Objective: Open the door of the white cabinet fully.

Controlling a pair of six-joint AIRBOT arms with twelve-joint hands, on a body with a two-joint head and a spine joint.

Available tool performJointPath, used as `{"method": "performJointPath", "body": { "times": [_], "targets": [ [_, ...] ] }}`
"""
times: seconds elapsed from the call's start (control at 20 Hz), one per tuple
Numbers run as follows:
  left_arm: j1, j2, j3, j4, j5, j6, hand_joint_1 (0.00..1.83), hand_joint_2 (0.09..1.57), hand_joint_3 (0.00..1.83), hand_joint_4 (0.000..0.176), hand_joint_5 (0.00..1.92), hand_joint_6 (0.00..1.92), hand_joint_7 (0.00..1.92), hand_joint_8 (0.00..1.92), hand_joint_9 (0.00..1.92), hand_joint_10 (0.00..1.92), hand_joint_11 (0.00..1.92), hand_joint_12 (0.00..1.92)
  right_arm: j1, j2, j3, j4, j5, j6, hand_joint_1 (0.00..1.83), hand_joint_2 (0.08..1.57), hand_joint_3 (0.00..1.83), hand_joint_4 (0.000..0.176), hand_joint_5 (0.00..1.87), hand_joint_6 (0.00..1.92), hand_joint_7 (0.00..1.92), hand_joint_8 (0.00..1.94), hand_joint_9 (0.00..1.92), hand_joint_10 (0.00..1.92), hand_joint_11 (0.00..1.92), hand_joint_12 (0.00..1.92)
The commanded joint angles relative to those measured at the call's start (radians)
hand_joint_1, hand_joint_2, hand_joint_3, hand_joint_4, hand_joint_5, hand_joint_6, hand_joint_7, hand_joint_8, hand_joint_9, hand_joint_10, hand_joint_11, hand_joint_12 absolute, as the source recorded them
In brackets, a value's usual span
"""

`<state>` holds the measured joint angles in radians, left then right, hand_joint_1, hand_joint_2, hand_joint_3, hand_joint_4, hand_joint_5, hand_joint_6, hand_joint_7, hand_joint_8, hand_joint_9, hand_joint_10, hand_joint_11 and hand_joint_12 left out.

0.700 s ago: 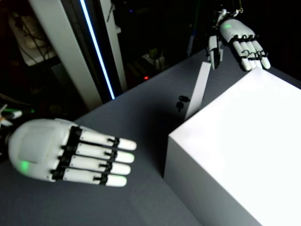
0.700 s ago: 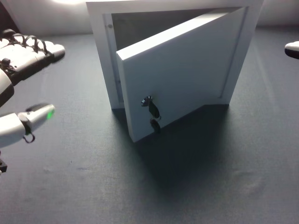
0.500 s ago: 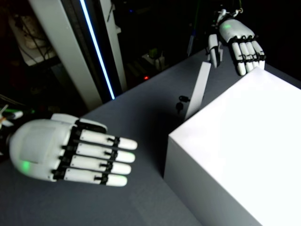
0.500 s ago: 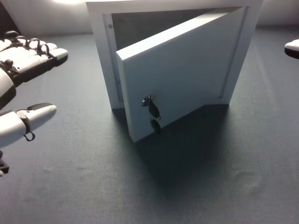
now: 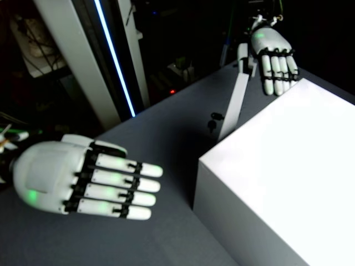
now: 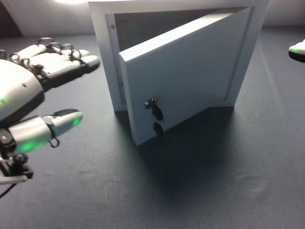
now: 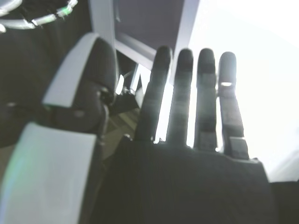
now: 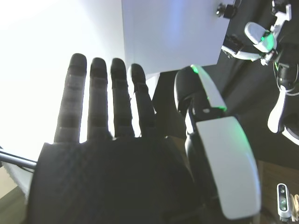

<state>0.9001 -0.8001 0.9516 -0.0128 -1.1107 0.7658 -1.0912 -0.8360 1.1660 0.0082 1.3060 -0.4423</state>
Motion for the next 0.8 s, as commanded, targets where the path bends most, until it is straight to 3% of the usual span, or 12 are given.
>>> {"method": "performJointPath", "body": {
  "times": [0.0, 0.1, 0.2, 0.25, 0.3, 0.35, 0.4, 0.45, 0.5, 0.55, 0.75],
  "targets": [
    [-0.015, -0.007, 0.007, 0.008, -0.105, -0.011, 0.36, 1.46, 0.00, 0.000, 0.19, 0.00, 0.18, 0.00, 0.24, 0.00, 0.11, 0.57, 0.005, 0.004, 0.006, 0.034, 0.116, 0.010, 0.46, 1.41, 0.00, 0.000, 0.26, 0.00, 0.27, 0.00, 0.25, 0.00, 0.25, 0.01],
    [-0.036, -0.028, 0.018, 0.030, -0.083, -0.025, 0.41, 1.44, 0.00, 0.000, 0.21, 0.00, 0.30, 0.01, 0.36, 0.01, 0.18, 0.65, 0.005, 0.004, 0.007, 0.034, 0.116, 0.010, 0.48, 1.41, 0.00, 0.000, 0.27, 0.00, 0.29, 0.01, 0.27, 0.01, 0.26, 0.02],
    [-0.052, -0.042, 0.026, 0.045, -0.070, -0.034, 0.52, 1.41, 0.00, 0.000, 0.24, 0.00, 0.58, 0.02, 0.78, 0.10, 0.41, 1.16, 0.005, 0.004, 0.007, 0.034, 0.116, 0.010, 0.49, 1.41, 0.00, 0.000, 0.27, 0.00, 0.29, 0.00, 0.28, 0.00, 0.28, 0.02],
    [-0.060, -0.050, 0.028, 0.055, -0.062, -0.038, 0.56, 1.40, 0.00, 0.000, 0.24, 0.00, 0.62, 0.01, 0.89, 0.59, 0.67, 1.38, 0.005, 0.004, 0.007, 0.034, 0.116, 0.010, 0.50, 1.41, 0.00, 0.000, 0.27, 0.00, 0.29, 0.00, 0.28, 0.00, 0.27, 0.02],
    [-0.064, -0.054, 0.029, 0.060, -0.055, -0.038, 0.57, 1.39, 0.00, 0.000, 0.23, 0.00, 0.62, 0.00, 0.76, 1.10, 0.69, 1.53, 0.005, 0.003, 0.007, 0.034, 0.116, 0.010, 0.50, 1.40, 0.00, 0.000, 0.27, 0.00, 0.29, 0.00, 0.27, 0.00, 0.26, 0.01],
    [-0.065, -0.056, 0.030, 0.061, -0.053, -0.038, 0.57, 1.39, 0.00, 0.000, 0.23, 0.00, 0.62, 0.00, 0.76, 1.10, 0.69, 1.53, 0.005, 0.002, 0.007, 0.034, 0.116, 0.010, 0.50, 1.40, 0.00, 0.000, 0.27, 0.00, 0.29, 0.00, 0.27, 0.00, 0.26, 0.01],
    [-0.067, -0.060, 0.031, 0.064, -0.051, -0.038, 0.53, 1.41, 0.00, 0.000, 0.23, 0.00, 0.46, 0.00, 0.72, 0.78, 0.63, 1.42, 0.005, 0.001, 0.008, 0.034, 0.116, 0.010, 0.50, 1.41, 0.00, 0.000, 0.26, 0.00, 0.29, 0.00, 0.27, 0.00, 0.25, 0.00],
    [-0.070, -0.063, 0.032, 0.066, -0.049, -0.038, 0.49, 1.42, 0.00, 0.000, 0.22, 0.00, 0.29, 0.00, 0.47, 0.30, 0.29, 1.16, 0.005, -0.001, 0.008, 0.034, 0.116, 0.010, 0.50, 1.41, 0.00, 0.000, 0.26, 0.00, 0.28, 0.00, 0.27, 0.00, 0.26, 0.01],
    [-0.075, -0.066, 0.033, 0.070, -0.046, -0.038, 0.44, 1.43, 0.00, 0.000, 0.22, 0.00, 0.24, 0.00, 0.36, 0.09, 0.13, 0.95, 0.005, -0.001, 0.009, 0.034, 0.116, 0.011, 0.50, 1.41, 0.00, 0.000, 0.26, 0.00, 0.28, 0.00, 0.27, 0.00, 0.27, 0.01],
    [-0.077, -0.068, 0.034, 0.072, -0.046, -0.039, 0.40, 1.45, 0.00, 0.000, 0.22, 0.00, 0.29, 0.01, 0.50, 0.06, 0.20, 0.99, 0.005, -0.001, 0.009, 0.034, 0.116, 0.011, 0.48, 1.41, 0.00, 0.000, 0.26, 0.00, 0.28, 0.00, 0.27, 0.00, 0.27, 0.01],
    [-0.083, -0.073, 0.034, 0.085, -0.046, -0.046, 0.42, 1.47, 0.00, 0.000, 0.18, 0.00, 0.18, 0.00, 0.24, 0.00, 0.07, 0.71, 0.005, -0.005, 0.013, 0.034, 0.116, 0.016, 0.49, 1.41, 0.00, 0.000, 0.27, 0.00, 0.28, 0.00, 0.26, 0.00, 0.25, 0.00]
  ]
}}
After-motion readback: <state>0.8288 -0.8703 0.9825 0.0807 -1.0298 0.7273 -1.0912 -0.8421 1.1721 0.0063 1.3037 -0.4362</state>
